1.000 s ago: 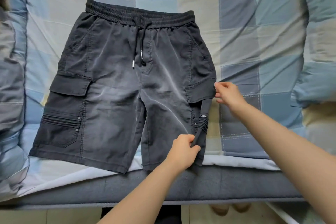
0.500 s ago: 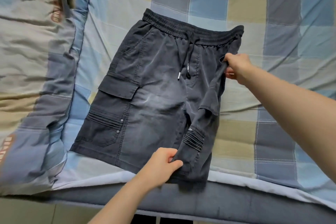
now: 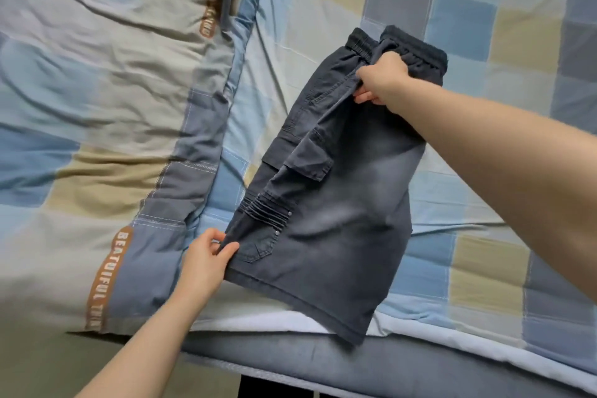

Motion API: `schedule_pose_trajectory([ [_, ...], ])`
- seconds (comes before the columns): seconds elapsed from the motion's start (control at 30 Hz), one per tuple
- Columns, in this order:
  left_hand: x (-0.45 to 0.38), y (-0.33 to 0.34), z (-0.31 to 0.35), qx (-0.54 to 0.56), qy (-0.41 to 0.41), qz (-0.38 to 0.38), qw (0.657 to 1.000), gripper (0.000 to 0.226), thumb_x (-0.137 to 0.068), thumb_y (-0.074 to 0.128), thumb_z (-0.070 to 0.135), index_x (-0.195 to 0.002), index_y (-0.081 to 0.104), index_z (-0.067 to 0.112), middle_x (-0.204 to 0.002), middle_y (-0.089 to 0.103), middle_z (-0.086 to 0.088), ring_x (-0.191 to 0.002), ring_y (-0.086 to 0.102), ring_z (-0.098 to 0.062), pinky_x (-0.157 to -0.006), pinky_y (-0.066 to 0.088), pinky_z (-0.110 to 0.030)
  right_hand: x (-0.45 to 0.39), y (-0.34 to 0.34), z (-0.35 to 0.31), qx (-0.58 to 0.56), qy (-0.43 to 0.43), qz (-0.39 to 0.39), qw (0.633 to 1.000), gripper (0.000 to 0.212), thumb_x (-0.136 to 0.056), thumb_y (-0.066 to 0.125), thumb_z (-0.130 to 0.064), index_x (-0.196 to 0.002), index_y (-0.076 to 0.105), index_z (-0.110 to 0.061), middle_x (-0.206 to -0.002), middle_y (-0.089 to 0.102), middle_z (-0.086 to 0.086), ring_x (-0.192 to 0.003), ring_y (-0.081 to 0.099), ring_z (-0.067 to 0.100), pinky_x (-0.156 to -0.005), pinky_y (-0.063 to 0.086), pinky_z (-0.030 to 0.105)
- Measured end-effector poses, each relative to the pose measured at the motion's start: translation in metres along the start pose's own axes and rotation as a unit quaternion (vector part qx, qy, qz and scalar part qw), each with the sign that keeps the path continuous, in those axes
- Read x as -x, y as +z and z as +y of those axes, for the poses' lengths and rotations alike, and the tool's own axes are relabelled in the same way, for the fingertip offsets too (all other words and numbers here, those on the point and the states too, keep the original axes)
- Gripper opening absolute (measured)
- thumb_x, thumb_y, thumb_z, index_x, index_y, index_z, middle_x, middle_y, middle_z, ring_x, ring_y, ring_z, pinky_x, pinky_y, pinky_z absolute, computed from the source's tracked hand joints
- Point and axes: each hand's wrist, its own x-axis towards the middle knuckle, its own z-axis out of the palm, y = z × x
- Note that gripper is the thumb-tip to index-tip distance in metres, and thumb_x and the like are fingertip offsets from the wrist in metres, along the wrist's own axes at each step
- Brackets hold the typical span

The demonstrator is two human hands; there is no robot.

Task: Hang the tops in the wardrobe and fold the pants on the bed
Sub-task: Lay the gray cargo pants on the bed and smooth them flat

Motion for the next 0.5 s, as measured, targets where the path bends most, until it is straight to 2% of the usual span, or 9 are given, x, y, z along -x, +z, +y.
schedule_pose_trajectory([
  [0.07,-0.011,-0.009,-0.012,-0.023,-0.005,0.009,1.0,0.009,-0.086,0.071,0.011,-0.084,0.064,0.005,-0.079,0.072,-0.013,-0.079,0.067,-0.032,-0.078,0.052,-0.041,-0.002,0.016,-0.015,0.025,0.02,-0.005,0.999,0.009,-0.095,0.046,-0.01,-0.092,0.049,-0.002,-0.068,0.065,0.011,-0.031,0.057,0.014,-0.03,0.035,0.013],
  [0.13,-0.017,-0.012,-0.021,-0.024,-0.001,0.007,1.0,0.006,-0.087,0.07,0.01,-0.085,0.068,0.005,-0.08,0.072,-0.013,-0.083,0.067,-0.033,-0.081,0.053,-0.043,-0.007,0.028,-0.024,0.045,0.026,0.026,0.998,0.021,-0.097,0.046,-0.011,-0.078,0.047,-0.003,-0.062,0.064,0.012,-0.031,0.057,0.016,-0.029,0.034,0.013],
  [0.2,-0.017,-0.01,-0.025,-0.03,0.008,-0.002,1.0,0.006,-0.088,0.069,0.011,-0.083,0.068,0.008,-0.078,0.072,-0.012,-0.083,0.067,-0.034,-0.079,0.052,-0.042,-0.011,0.036,-0.032,0.097,0.004,0.069,0.993,0.025,-0.097,0.048,-0.014,-0.076,0.053,-0.002,-0.049,0.063,0.01,-0.037,0.06,0.015,-0.037,0.043,0.019],
  [0.23,-0.018,-0.009,-0.027,-0.029,0.012,-0.004,1.0,0.008,-0.089,0.068,0.011,-0.081,0.067,0.009,-0.077,0.071,-0.011,-0.082,0.066,-0.034,-0.077,0.051,-0.041,-0.013,0.041,-0.036,0.126,-0.02,0.088,0.988,0.021,-0.097,0.048,-0.014,-0.083,0.059,-0.002,-0.056,0.067,0.011,-0.051,0.067,0.016,-0.051,0.051,0.024],
  [0.3,-0.019,-0.006,-0.03,-0.033,0.014,0.0,0.999,0.011,-0.089,0.067,0.012,-0.079,0.065,0.011,-0.074,0.069,-0.009,-0.082,0.065,-0.035,-0.074,0.05,-0.04,-0.015,0.048,-0.037,0.164,-0.062,0.099,0.979,0.023,-0.096,0.048,-0.015,-0.109,0.064,-0.004,-0.099,0.07,0.016,-0.094,0.067,0.024,-0.081,0.05,0.029],
  [0.33,-0.019,-0.005,-0.032,-0.045,0.013,0.008,0.999,0.009,-0.09,0.066,0.012,-0.081,0.065,0.011,-0.075,0.068,-0.008,-0.084,0.064,-0.036,-0.074,0.048,-0.039,-0.012,0.052,-0.036,0.173,-0.073,0.073,0.98,0.027,-0.095,0.048,-0.013,-0.117,0.063,-0.007,-0.113,0.066,0.016,-0.104,0.061,0.028,-0.084,0.047,0.029],
  [0.37,-0.019,-0.004,-0.033,-0.065,0.014,0.019,0.998,0.007,-0.091,0.064,0.012,-0.086,0.066,0.009,-0.08,0.068,-0.009,-0.088,0.063,-0.036,-0.075,0.046,-0.038,-0.009,0.058,-0.034,0.175,-0.083,0.03,0.981,0.03,-0.093,0.049,-0.01,-0.12,0.062,-0.009,-0.116,0.062,0.014,-0.104,0.058,0.027,-0.081,0.047,0.028],
  [0.43,-0.019,0.002,-0.036,-0.126,0.019,0.031,0.991,0.015,-0.094,0.058,0.011,-0.1,0.068,0.002,-0.099,0.066,-0.016,-0.097,0.059,-0.037,-0.083,0.043,-0.038,0.002,0.07,-0.026,0.128,-0.091,-0.057,0.986,0.034,-0.09,0.049,-0.007,-0.12,0.062,-0.011,-0.107,0.06,0.01,-0.093,0.055,0.021,-0.072,0.05,0.028],
  [0.5,-0.015,0.011,-0.036,-0.17,0.017,0.036,0.985,0.019,-0.095,0.054,0.011,-0.103,0.065,-0.003,-0.111,0.056,-0.018,-0.098,0.055,-0.035,-0.084,0.039,-0.037,0.022,0.078,-0.012,-0.011,-0.085,-0.092,0.992,0.03,-0.089,0.048,-0.005,-0.113,0.065,-0.009,-0.094,0.062,0.006,-0.084,0.057,0.015,-0.069,0.053,0.028],
])
